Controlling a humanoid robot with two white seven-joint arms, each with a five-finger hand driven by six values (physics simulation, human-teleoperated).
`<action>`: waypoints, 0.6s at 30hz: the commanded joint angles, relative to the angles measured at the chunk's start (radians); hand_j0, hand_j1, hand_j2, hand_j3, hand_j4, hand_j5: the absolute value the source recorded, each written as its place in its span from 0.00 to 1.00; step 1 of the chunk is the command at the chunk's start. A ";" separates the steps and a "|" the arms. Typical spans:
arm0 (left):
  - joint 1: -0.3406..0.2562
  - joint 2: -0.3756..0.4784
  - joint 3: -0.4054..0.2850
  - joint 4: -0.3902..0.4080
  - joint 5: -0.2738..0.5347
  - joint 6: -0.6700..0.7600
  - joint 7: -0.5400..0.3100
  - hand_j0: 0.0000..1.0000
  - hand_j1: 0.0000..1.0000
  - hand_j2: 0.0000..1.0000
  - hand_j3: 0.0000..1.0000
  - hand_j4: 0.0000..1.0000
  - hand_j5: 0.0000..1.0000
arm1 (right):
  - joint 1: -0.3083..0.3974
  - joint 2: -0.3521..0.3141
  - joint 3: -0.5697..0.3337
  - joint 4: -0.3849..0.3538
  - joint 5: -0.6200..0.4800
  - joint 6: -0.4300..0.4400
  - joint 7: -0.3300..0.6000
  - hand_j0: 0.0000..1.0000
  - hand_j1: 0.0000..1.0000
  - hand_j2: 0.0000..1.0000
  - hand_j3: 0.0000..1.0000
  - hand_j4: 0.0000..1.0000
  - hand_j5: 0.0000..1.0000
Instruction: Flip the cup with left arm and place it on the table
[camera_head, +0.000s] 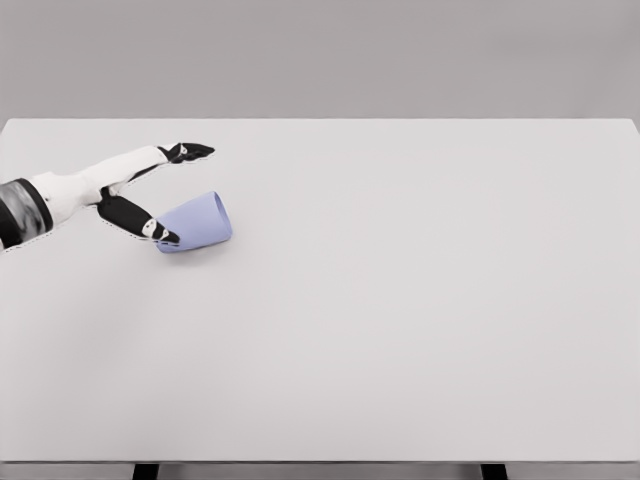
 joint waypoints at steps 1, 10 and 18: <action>0.000 -0.002 -0.011 0.000 0.003 0.132 0.000 1.00 1.00 1.00 1.00 1.00 1.00 | 0.000 0.000 0.000 0.000 0.000 -0.001 0.000 1.00 1.00 1.00 1.00 1.00 1.00; -0.017 -0.128 -0.011 -0.002 -0.171 0.407 0.000 1.00 1.00 1.00 1.00 1.00 1.00 | -0.002 0.000 0.000 0.000 0.000 0.000 0.000 1.00 1.00 1.00 1.00 1.00 1.00; -0.014 -0.146 -0.012 -0.003 -0.175 0.422 0.000 1.00 1.00 1.00 1.00 1.00 1.00 | 0.000 0.000 0.000 0.000 0.000 0.000 0.000 1.00 1.00 1.00 1.00 1.00 1.00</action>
